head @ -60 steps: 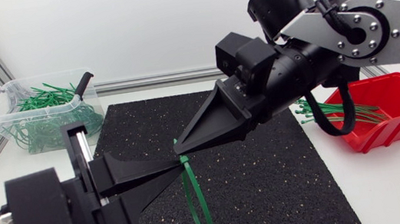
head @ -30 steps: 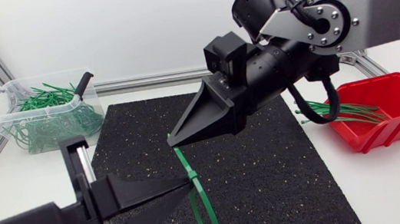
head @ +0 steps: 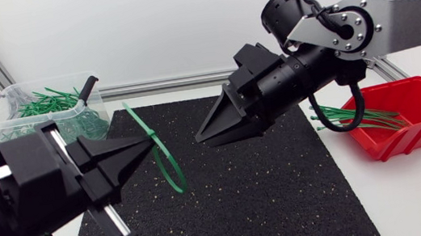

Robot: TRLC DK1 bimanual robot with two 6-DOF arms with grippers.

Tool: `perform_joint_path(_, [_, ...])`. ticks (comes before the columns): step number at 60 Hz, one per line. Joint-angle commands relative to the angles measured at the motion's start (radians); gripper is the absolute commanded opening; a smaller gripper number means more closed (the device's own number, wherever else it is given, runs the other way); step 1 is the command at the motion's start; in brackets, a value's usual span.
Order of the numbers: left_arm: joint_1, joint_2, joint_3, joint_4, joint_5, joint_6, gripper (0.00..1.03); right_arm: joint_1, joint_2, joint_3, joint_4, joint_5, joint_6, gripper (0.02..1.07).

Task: Take a green cable tie from the red box, thread the tail through the head to close it, then place it in the transparent bin on the left.

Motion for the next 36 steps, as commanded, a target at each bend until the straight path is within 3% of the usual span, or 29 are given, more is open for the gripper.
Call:
perform_joint_path(1, [0.162, 0.046, -0.007, 0.045, 0.047, -0.063, 0.04, -0.023, 0.007, -0.040, 0.010, 0.071, -0.078, 1.04])
perform_joint_path(10, [0.454, 0.178, 0.035, 0.143, 0.096, -0.104, 0.04, -0.037, 0.004, -0.075, 0.081, 0.250, -0.130, 1.04])
perform_joint_path(17, [0.617, 0.301, 0.128, 0.189, 0.096, -0.155, 0.04, -0.049, -0.018, -0.087, 0.094, 0.338, -0.156, 1.04])
perform_joint_path(26, [0.781, 0.451, 0.296, 0.206, 0.096, -0.227, 0.04, -0.072, -0.078, -0.118, 0.122, 0.398, -0.176, 1.04])
perform_joint_path(36, [0.902, 0.632, 0.480, 0.244, 0.045, -0.298, 0.04, -0.086, -0.164, -0.192, 0.214, 0.468, -0.214, 1.04])
